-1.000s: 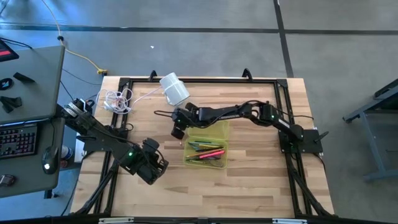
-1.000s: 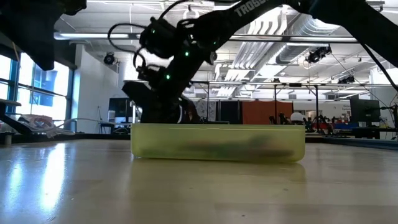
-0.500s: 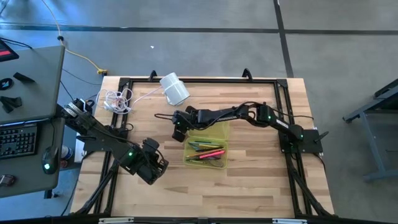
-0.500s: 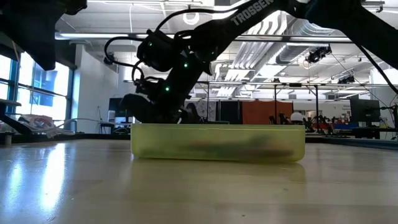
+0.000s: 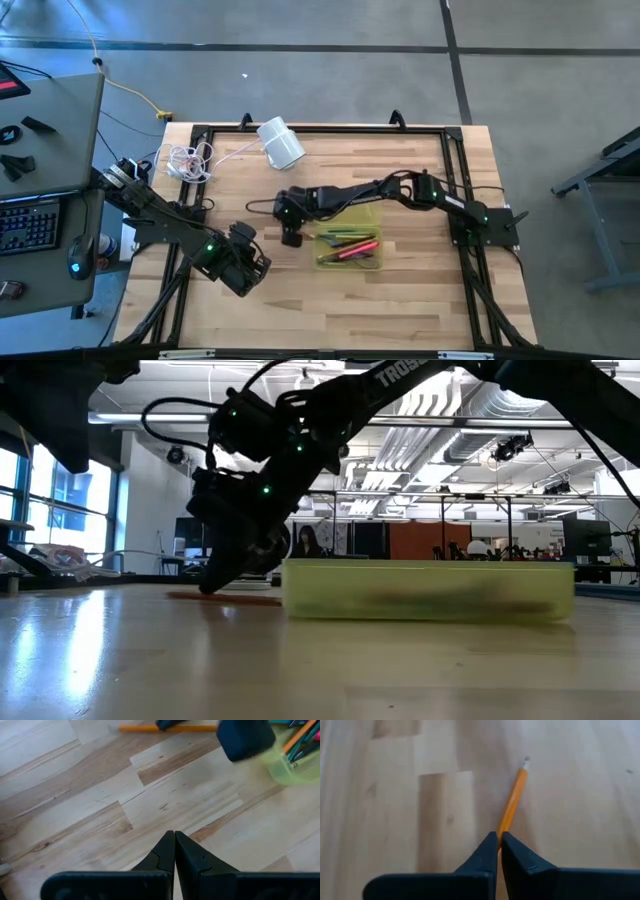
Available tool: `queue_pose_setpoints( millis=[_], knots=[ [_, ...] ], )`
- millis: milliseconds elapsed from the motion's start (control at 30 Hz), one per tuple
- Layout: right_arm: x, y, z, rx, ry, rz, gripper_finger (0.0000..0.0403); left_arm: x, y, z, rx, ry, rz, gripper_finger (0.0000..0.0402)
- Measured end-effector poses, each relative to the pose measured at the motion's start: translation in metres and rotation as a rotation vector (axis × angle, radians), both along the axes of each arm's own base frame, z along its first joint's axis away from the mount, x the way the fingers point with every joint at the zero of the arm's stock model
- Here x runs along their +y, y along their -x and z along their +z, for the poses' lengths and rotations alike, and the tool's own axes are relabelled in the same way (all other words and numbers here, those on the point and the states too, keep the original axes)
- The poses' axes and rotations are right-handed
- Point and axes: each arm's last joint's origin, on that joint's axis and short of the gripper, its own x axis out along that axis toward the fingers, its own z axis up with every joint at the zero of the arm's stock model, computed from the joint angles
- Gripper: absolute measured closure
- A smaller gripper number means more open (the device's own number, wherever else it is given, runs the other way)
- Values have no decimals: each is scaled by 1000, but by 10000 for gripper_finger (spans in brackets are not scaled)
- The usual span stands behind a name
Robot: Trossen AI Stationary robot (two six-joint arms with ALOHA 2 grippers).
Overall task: Pick & place school supplies into a supply box
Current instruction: Put the orange pencil into the supply box
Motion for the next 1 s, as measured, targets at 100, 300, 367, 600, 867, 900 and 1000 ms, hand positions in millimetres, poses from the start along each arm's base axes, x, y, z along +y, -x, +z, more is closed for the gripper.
queue_pose_setpoints(
  millis=[100, 300, 367, 600, 867, 900, 1000],
  knots=[
    [16, 0, 0, 2, 30, 69, 391, 0, 0, 0, 0, 0, 0, 355],
    [54, 4, -2, 23, 109, 208, 363, 0, 0, 0, 1, 0, -1, 355],
    [62, 5, -2, 32, 146, 227, 350, 0, 0, 0, 1, 1, -2, 355],
    [75, 8, -3, 51, 176, 245, 318, 0, 0, 0, 1, 3, -3, 355],
    [53, 9, -5, 84, 35, 222, 383, 0, 0, 0, 6, -7, -26, 355],
    [50, 9, -5, 89, 30, 222, 392, 0, 0, 0, 8, -10, -32, 355],
    [52, 9, -5, 86, 69, 238, 392, 0, 0, 0, 7, -16, -39, 355]
  ],
)
